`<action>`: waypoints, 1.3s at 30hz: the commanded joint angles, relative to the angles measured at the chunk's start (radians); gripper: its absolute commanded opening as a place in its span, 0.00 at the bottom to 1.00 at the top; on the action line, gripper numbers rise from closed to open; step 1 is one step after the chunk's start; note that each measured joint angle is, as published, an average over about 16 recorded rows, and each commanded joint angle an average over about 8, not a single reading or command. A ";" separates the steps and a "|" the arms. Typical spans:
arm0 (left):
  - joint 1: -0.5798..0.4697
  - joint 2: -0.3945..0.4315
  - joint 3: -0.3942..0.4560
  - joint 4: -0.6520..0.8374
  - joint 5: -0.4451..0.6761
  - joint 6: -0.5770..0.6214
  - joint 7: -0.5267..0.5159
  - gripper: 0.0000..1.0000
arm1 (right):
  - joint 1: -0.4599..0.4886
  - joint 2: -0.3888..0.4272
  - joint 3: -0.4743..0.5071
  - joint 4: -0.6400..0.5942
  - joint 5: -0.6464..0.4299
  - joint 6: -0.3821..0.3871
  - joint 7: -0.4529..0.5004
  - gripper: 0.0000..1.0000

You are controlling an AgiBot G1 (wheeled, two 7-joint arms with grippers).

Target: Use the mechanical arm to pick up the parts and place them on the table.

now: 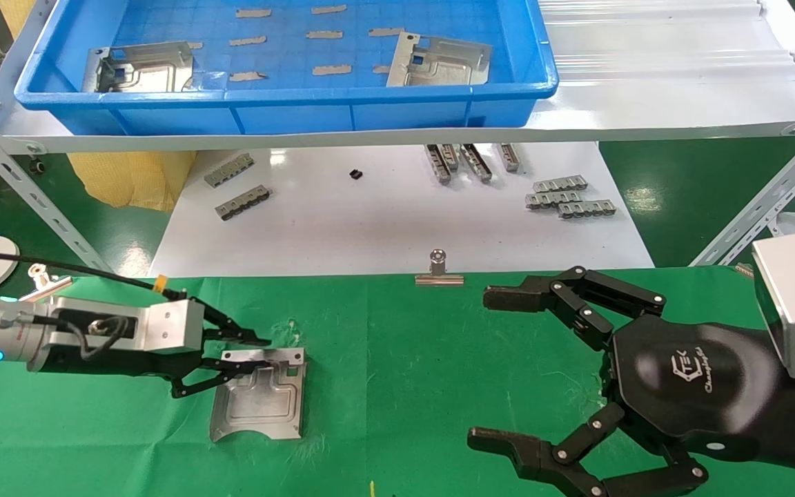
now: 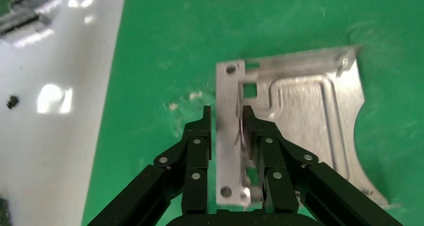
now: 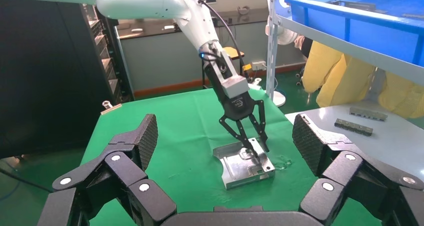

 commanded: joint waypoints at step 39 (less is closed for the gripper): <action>0.202 -0.129 -0.184 -0.232 -0.253 0.057 -0.352 1.00 | 0.000 0.000 0.000 0.000 0.000 0.000 0.000 1.00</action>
